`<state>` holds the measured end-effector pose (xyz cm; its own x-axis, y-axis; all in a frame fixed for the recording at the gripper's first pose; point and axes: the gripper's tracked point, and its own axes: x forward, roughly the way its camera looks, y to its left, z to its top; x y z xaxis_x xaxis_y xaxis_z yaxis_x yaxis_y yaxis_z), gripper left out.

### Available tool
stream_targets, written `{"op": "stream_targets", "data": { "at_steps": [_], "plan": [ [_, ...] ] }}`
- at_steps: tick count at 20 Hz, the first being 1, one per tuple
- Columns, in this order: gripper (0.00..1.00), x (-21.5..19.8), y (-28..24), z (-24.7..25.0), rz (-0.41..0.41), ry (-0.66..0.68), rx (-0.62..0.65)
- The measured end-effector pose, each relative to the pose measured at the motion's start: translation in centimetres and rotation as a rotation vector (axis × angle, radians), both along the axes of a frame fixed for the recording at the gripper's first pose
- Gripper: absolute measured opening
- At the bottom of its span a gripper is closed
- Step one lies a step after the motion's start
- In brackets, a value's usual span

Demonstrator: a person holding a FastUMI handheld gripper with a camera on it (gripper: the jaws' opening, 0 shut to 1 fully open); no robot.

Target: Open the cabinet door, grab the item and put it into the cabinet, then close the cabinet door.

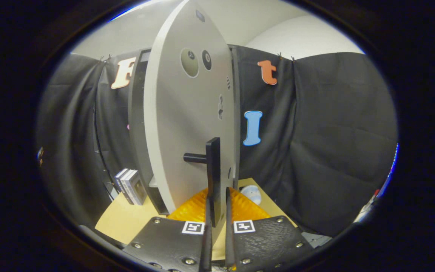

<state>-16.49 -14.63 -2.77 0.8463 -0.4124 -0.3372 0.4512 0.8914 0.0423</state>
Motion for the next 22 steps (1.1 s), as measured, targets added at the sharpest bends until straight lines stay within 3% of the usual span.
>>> {"op": "stream_targets", "data": {
  "at_steps": [8,13,16,22],
  "plan": [
    [0.14,-2.3,-4.2,-0.2,-0.103,0.019,-0.030],
    [0.05,-2.5,-5.1,-0.5,-0.087,0.003,0.001],
    [0.04,-2.9,-6.0,-0.2,-0.050,0.014,-0.008],
    [0.05,-4.1,-7.3,-0.2,-0.107,0.012,0.015]
  ]
}}
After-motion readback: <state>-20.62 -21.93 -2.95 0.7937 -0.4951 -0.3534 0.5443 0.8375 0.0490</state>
